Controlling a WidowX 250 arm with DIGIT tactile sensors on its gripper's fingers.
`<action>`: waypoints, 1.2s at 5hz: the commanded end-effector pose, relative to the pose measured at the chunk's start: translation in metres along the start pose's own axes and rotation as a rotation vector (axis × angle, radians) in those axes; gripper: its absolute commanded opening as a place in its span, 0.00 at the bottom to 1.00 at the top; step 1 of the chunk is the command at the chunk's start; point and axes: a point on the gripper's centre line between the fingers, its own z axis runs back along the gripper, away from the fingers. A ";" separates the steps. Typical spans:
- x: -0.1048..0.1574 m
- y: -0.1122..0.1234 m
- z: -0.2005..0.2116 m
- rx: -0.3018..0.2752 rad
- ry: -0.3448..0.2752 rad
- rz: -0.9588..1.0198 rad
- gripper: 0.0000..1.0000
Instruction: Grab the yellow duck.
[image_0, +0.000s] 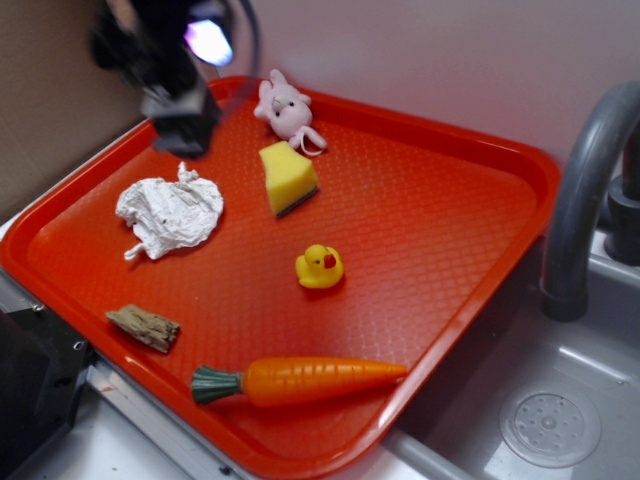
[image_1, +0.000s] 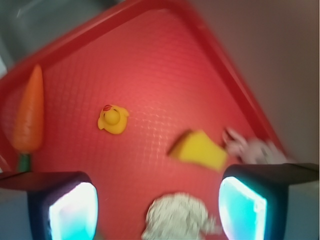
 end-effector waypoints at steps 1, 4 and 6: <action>0.030 -0.036 -0.062 -0.078 0.017 -0.433 1.00; 0.026 -0.056 -0.110 -0.150 0.058 -0.426 1.00; 0.036 -0.060 -0.124 -0.187 -0.006 -0.354 0.00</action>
